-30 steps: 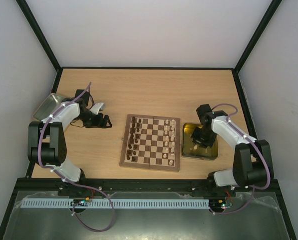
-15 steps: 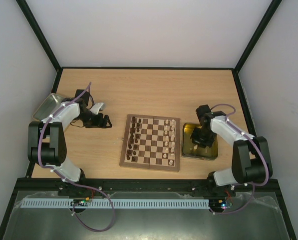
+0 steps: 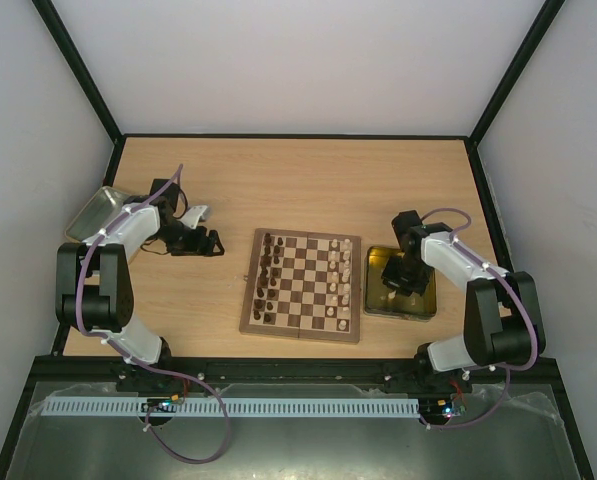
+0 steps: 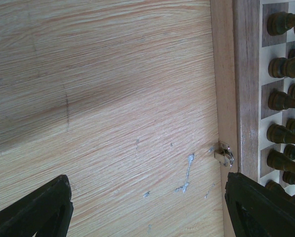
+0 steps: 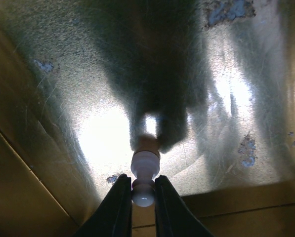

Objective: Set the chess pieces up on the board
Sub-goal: Pick up the chess piece from the storage box.

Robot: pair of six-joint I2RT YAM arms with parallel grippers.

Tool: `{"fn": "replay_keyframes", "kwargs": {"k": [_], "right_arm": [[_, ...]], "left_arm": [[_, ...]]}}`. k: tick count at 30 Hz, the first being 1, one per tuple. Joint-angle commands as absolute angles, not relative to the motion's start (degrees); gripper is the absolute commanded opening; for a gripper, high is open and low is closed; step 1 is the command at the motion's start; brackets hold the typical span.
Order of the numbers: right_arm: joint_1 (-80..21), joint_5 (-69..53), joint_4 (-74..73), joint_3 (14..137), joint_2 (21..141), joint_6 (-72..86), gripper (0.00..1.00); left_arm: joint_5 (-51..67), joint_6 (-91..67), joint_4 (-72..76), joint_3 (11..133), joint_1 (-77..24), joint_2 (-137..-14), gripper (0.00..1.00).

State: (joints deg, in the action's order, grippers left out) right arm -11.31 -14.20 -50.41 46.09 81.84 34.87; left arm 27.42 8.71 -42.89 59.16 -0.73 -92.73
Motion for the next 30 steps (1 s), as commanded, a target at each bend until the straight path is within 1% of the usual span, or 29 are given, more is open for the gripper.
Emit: {"fn": "replay_keyframes", "kwargs": {"k": [1, 6, 13, 18, 21, 26, 30], "right_arm": [[-11.2, -12.5, -50.4, 45.5, 82.6, 34.5, 0.11], [-11.1, -11.7, -50.8, 46.1, 82.8, 34.4, 0.04], [-11.5, -9.4, -55.7, 51.9, 81.7, 34.0, 0.02], [-14.8, -8.5, -60.4, 57.8, 80.1, 35.1, 0.02], [-19.4, -7.7, -63.5, 61.6, 79.4, 36.9, 0.02], [-30.1, -6.6, -68.0, 68.7, 79.8, 42.7, 0.02], [-38.3, -10.4, -67.4, 71.3, 80.2, 48.1, 0.02]], "left_arm": [[27.7, 8.8, -43.4, 58.6, -0.7, -92.8, 0.85], [27.7, 8.9, -43.4, 58.6, -0.7, -92.9, 0.85], [27.9, 8.9, -43.5, 58.6, -0.7, -92.9, 0.85], [27.9, 9.0, -43.6, 58.7, -0.7, -92.9, 0.85], [27.9, 9.0, -43.6, 58.7, -0.7, -92.9, 0.85], [27.9, 9.0, -43.6, 58.7, -0.7, -92.9, 0.85], [28.0, 9.0, -43.5, 58.7, -0.7, -92.7, 0.85]]}}
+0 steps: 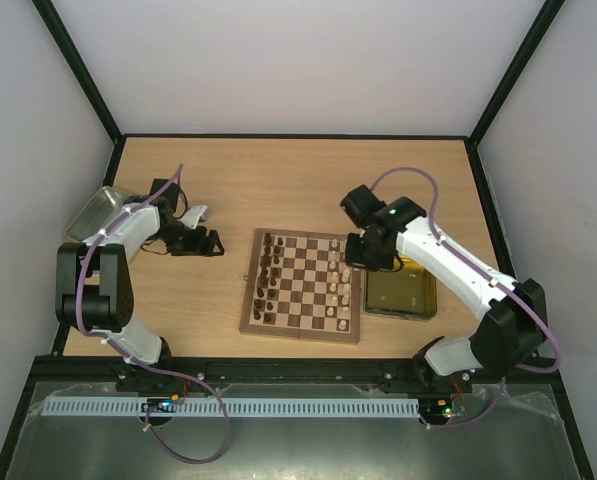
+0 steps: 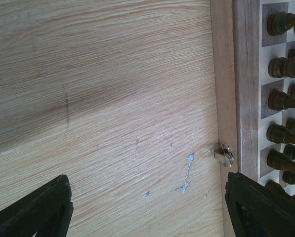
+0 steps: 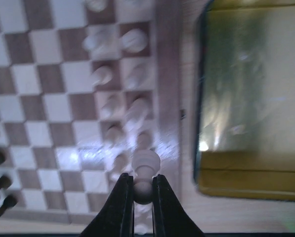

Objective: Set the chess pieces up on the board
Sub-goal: Pick up the chess piece from the storage box, then place the chess piece on the chessboard.

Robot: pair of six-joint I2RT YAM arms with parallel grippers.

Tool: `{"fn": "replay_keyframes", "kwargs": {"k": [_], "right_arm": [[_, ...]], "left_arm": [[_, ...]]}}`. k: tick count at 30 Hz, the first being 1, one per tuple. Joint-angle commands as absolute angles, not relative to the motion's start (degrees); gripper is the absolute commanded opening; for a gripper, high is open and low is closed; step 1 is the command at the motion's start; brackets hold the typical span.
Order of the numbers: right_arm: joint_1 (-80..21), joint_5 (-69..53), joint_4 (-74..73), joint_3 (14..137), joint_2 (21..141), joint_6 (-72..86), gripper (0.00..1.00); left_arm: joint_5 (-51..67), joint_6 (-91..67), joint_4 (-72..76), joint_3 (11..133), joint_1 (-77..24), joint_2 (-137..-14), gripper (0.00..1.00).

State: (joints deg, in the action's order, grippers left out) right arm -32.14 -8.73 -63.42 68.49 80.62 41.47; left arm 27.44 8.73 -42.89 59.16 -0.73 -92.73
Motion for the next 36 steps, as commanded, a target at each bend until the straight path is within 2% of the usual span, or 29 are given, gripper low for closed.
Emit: {"fn": "replay_keyframes", "kwargs": {"k": [1, 7, 15, 36], "right_arm": [[-39.8, -11.1, -67.3, 71.8, 80.6, 49.2, 0.02], [-47.9, -13.1, -65.6, 70.1, 82.1, 51.9, 0.02], [-53.4, -14.5, -62.8, 66.3, 83.9, 53.3, 0.02], [-55.1, -15.8, -57.5, 59.9, 85.2, 53.7, 0.03]], "left_arm": [[28.0, 9.0, -43.5, 58.7, -0.7, -92.6, 0.85], [28.1, 9.0, -43.5, 58.6, -0.8, -92.6, 0.85], [27.9, 8.9, -43.5, 58.6, -0.8, -92.0, 0.85], [27.9, 8.9, -43.4, 58.6, -0.8, -91.9, 0.85]]}}
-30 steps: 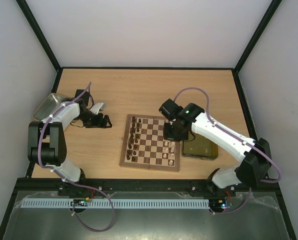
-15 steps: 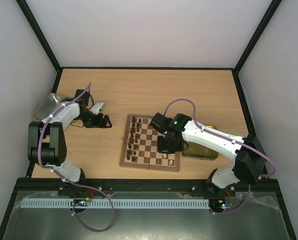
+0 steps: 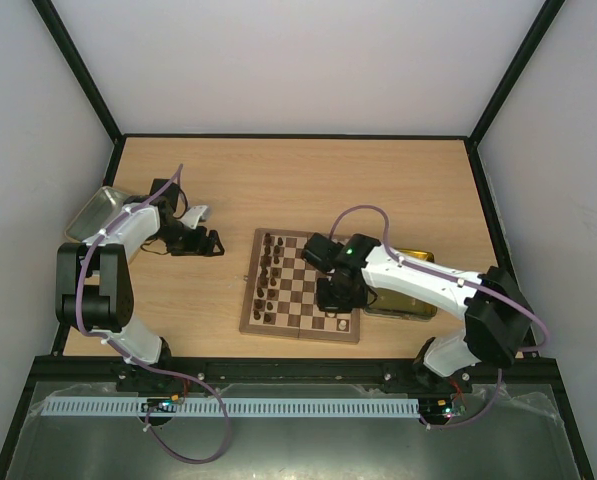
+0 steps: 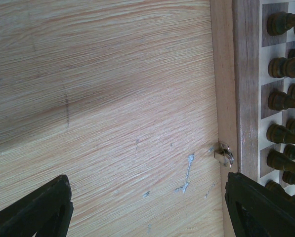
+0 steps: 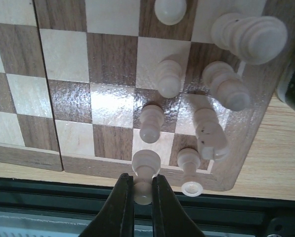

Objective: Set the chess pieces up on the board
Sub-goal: Place the chess piece on the chessboard.

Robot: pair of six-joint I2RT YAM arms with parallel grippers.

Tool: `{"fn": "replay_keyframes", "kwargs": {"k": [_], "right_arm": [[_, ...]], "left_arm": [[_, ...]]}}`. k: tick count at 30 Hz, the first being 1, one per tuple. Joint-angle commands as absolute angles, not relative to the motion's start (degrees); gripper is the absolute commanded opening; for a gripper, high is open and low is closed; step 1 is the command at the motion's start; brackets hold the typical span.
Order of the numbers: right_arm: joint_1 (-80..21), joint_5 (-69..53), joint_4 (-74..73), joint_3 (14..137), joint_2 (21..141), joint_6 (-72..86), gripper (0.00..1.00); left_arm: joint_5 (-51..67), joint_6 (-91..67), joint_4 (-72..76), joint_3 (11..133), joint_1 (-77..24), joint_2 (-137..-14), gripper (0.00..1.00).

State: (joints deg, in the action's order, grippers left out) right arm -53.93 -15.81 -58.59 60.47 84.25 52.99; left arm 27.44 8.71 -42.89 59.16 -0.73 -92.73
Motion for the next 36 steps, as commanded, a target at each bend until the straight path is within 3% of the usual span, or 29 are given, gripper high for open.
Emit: {"fn": "replay_keyframes", "kwargs": {"k": [1, 36], "right_arm": [[-55.3, -15.8, -57.3, 59.6, 85.3, 53.8, 0.03], [-56.5, -17.0, -53.5, 55.8, 86.8, 53.5, 0.07]], "left_arm": [[27.9, 8.8, -43.4, 58.6, -0.8, -91.9, 0.85], [27.8, 8.8, -43.3, 58.5, -0.6, -91.9, 0.85]]}}
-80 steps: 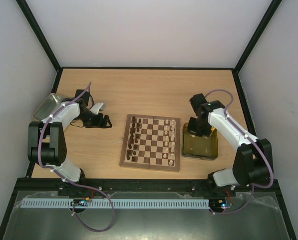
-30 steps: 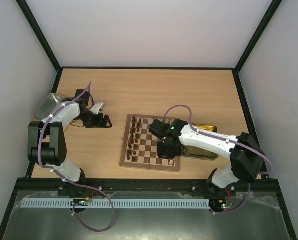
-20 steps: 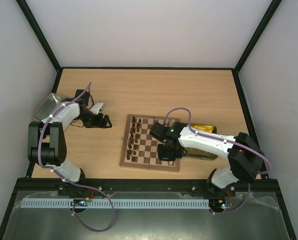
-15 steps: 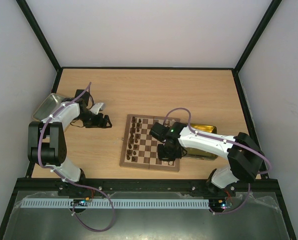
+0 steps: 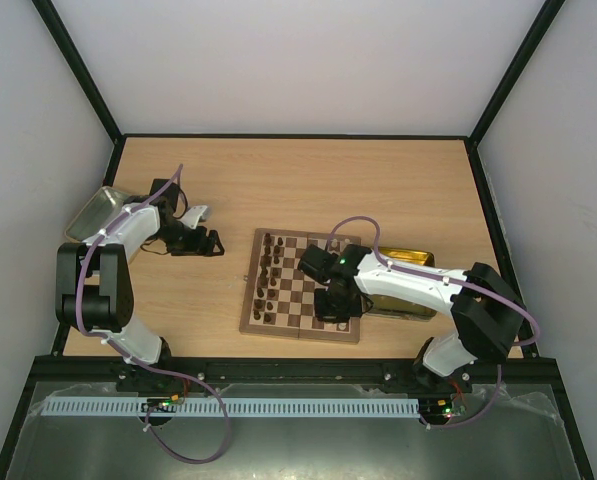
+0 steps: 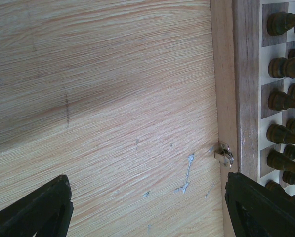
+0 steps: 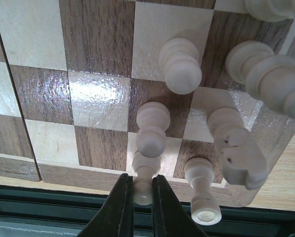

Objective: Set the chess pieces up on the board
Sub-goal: Place the chess piece on the chessboard.

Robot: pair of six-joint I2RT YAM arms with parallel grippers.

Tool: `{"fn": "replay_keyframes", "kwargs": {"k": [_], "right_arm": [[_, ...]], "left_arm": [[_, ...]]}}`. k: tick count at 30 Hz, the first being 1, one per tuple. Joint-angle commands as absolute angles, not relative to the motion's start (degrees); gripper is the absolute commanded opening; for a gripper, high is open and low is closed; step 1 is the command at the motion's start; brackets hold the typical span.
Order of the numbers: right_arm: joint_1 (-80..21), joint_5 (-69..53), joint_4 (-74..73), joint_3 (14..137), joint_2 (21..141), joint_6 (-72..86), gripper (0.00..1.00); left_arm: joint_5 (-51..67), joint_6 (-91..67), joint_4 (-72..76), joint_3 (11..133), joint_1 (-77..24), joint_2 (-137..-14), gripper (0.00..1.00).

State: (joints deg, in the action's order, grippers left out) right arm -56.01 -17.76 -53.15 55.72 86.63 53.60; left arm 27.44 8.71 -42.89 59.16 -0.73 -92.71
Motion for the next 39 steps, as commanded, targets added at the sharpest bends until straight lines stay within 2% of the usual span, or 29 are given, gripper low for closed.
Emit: {"fn": "replay_keyframes", "kwargs": {"k": [1, 7, 29, 36, 39], "right_arm": [[-56.4, -17.0, -53.6, 55.8, 86.8, 53.4, 0.07], [-56.4, -16.7, -54.2, 56.4, 86.8, 53.0, 0.11], [-56.4, -16.9, -54.9, 56.5, 87.0, 51.9, 0.11], [-56.4, -16.6, -56.1, 58.3, 86.8, 51.6, 0.22], [-56.5, -16.3, -56.9, 59.2, 86.9, 51.5, 0.23]], "left_arm": [[27.8, 8.8, -43.3, 58.5, -0.6, -92.0, 0.85], [27.8, 8.8, -43.3, 58.5, -0.6, -92.0, 0.85], [27.9, 8.8, -43.2, 58.5, -0.6, -92.2, 0.85], [27.9, 8.9, -43.3, 58.5, -0.6, -92.3, 0.85], [27.9, 8.9, -43.3, 58.5, -0.6, -92.3, 0.85]]}}
